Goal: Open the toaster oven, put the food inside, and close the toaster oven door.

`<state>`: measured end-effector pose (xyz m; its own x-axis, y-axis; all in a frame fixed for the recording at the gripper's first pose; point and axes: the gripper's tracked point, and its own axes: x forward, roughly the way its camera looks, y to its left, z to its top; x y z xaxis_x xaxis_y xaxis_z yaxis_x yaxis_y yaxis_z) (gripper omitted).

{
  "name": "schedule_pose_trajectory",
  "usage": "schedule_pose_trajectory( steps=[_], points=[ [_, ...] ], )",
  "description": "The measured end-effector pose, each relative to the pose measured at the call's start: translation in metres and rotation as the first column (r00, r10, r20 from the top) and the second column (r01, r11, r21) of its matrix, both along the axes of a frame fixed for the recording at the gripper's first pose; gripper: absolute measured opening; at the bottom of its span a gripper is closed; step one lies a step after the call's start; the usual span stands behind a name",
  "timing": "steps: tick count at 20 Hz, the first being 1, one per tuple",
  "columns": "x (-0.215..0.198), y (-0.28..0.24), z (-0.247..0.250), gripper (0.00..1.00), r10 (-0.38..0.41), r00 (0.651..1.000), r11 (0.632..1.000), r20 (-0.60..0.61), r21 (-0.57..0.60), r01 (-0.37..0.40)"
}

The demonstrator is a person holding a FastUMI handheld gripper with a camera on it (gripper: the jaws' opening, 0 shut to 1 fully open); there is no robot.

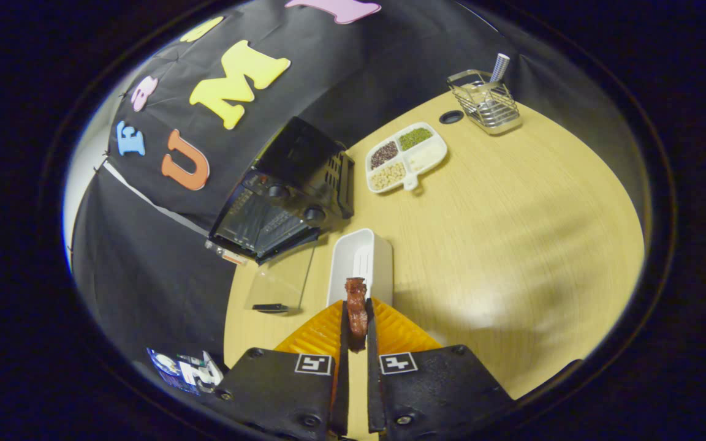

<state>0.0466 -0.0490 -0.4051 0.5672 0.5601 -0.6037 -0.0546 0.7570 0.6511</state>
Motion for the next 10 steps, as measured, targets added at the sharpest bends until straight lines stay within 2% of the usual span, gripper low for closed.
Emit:
schedule_pose_trajectory(
  steps=[5,10],
  points=[
    [0.008,0.033,0.058,0.14,0.012,0.996,0.999,0.089,0.039,-0.015],
    [0.018,0.085,0.093,0.14,-0.018,0.989,0.997,0.144,0.078,0.007]
  ],
)
